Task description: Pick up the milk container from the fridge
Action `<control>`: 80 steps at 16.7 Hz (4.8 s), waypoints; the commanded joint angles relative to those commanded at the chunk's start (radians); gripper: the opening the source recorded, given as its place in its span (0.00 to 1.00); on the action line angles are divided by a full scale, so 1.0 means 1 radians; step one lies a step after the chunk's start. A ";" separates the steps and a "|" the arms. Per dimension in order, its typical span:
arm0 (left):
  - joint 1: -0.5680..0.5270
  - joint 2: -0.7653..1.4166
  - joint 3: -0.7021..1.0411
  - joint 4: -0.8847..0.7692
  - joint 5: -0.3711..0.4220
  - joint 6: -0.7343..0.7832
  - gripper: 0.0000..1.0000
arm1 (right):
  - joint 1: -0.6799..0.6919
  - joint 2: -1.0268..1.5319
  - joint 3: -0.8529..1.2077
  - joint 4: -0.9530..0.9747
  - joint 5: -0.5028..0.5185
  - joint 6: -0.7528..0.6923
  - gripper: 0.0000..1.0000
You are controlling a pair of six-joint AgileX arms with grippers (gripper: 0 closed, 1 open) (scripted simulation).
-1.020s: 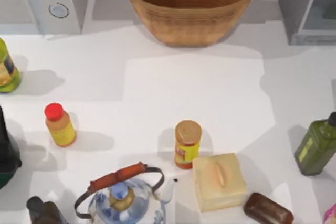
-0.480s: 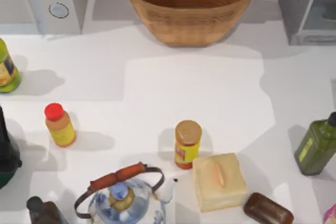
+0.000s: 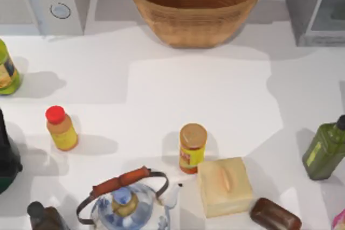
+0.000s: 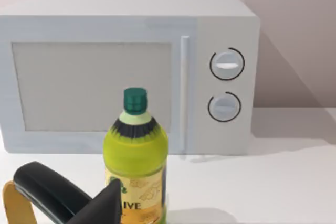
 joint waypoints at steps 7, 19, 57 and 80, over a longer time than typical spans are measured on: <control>0.000 0.000 0.000 0.000 0.000 0.000 1.00 | -0.003 -0.086 0.021 -0.106 -0.002 0.003 0.00; 0.000 0.000 0.000 0.000 0.000 0.000 1.00 | -0.015 -0.227 -0.141 -0.080 -0.024 0.005 0.00; 0.000 0.000 0.000 0.000 0.000 0.000 1.00 | 0.186 -2.315 -1.326 -0.984 0.149 -0.009 0.00; 0.000 0.000 0.000 0.000 0.000 0.000 1.00 | 0.665 -0.952 -0.787 -0.189 0.133 0.008 0.00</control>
